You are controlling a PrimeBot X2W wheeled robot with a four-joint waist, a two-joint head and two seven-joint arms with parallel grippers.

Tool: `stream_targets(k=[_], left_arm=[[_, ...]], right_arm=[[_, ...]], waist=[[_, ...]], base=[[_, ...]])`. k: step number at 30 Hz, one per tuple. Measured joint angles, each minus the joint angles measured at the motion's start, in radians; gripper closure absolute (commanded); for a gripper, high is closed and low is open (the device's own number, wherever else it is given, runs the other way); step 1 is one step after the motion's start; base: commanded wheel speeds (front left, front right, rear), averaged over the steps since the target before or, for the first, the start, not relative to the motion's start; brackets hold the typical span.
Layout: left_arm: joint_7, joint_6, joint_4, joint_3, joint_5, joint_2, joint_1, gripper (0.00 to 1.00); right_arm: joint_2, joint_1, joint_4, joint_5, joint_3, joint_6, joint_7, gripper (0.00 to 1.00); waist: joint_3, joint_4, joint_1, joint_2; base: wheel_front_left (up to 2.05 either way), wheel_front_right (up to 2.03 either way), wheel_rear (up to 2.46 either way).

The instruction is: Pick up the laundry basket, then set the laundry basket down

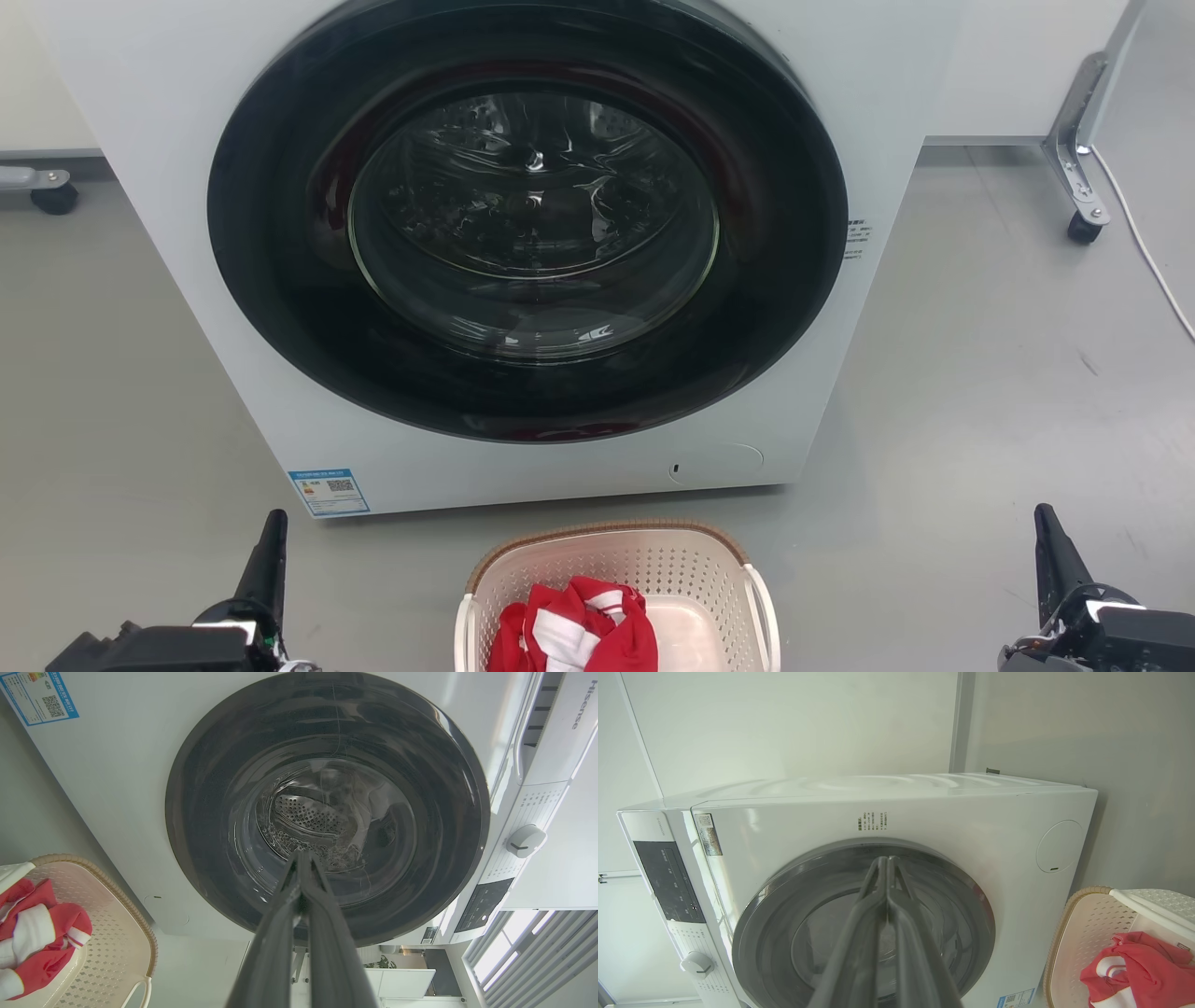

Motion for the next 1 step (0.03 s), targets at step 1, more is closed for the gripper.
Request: stream_targets(k=[1], left_arm=[[0.0, 0.0, 0.0, 0.0, 0.0, 0.0, 0.0, 1.0]], right_arm=[[0.0, 0.0, 0.0, 0.0, 0.0, 0.0, 0.0, 1.0]], waist=[[0.0, 0.0, 0.0, 0.0]], base=[[0.0, 0.0, 0.0]])
